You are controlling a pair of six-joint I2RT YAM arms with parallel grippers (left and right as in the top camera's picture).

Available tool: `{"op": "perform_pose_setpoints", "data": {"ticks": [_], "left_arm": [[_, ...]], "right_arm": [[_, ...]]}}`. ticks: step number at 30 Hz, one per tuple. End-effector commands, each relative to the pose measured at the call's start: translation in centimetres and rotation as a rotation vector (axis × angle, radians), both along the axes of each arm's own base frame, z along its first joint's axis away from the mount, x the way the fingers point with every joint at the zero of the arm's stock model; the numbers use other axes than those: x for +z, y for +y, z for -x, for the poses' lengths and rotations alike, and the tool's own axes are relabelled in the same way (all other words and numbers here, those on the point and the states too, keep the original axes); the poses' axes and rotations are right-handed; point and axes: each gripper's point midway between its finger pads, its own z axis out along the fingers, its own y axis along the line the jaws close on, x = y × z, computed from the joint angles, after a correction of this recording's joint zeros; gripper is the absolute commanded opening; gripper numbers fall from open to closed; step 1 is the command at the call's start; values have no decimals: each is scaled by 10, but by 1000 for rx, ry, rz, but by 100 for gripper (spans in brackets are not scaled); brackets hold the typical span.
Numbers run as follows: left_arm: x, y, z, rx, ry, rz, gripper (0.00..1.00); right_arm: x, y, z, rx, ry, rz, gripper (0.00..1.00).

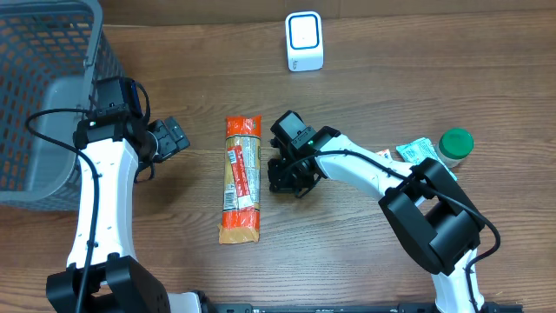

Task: Scan the item barcode
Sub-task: 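Move the right gripper left to the red spaghetti packet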

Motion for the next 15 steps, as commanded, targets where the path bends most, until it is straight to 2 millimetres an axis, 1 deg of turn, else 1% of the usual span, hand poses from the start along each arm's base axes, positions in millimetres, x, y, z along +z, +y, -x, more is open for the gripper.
{"op": "perform_pose_setpoints", "data": {"ticks": [1, 3, 4, 9, 15], "left_arm": [[1, 1, 0, 8, -1, -4, 100], [1, 1, 0, 8, -1, -4, 100], [1, 1, 0, 8, -1, -4, 100], [1, 1, 0, 8, -1, -4, 100], [1, 1, 0, 8, -1, -4, 100]], "right_arm": [[9, 16, 14, 104, 30, -121, 23], [9, 16, 13, 107, 25, -124, 34], [9, 16, 13, 106, 26, -124, 36], [9, 17, 13, 107, 27, -125, 36], [17, 26, 14, 138, 20, -193, 37]]}}
